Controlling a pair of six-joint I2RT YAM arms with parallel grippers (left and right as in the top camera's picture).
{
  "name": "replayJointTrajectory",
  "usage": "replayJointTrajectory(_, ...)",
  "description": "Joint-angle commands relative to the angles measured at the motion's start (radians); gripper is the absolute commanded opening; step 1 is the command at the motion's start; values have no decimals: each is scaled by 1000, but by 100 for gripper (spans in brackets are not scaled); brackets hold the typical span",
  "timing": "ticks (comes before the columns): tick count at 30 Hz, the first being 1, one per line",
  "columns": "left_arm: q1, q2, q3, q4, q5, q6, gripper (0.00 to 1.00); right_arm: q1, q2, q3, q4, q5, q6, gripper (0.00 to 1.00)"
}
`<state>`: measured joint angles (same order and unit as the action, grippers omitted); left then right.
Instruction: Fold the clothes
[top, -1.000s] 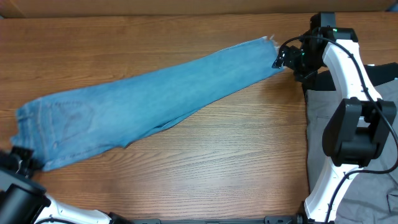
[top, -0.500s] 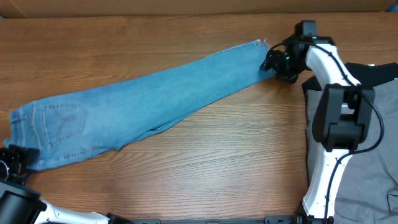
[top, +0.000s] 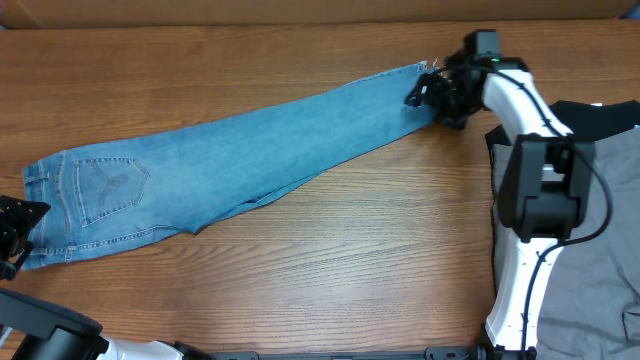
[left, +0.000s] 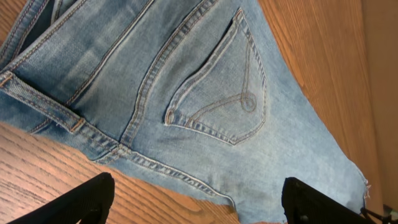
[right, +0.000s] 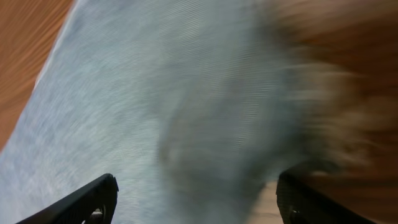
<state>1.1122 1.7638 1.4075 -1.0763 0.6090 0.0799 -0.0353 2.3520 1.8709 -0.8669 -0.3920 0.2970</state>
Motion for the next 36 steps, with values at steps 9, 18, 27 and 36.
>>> replayJointTrajectory(9, -71, -42, 16, -72, 64, 46, 76, -217, 46, -17, 78, -280, -130, 72)
replayJointTrajectory(18, -187, -291, 16, -98, 56, 39, 88, -46, 47, -18, 126, -107, -130, 79)
replayJointTrajectory(27, -278, -544, 16, -143, 2, 27, 100, -33, 41, -8, 132, -85, -114, 21)
replayJointTrajectory(36, -357, -573, 16, -145, 0, 29, 100, -114, -74, 101, -105, -19, -136, 4)
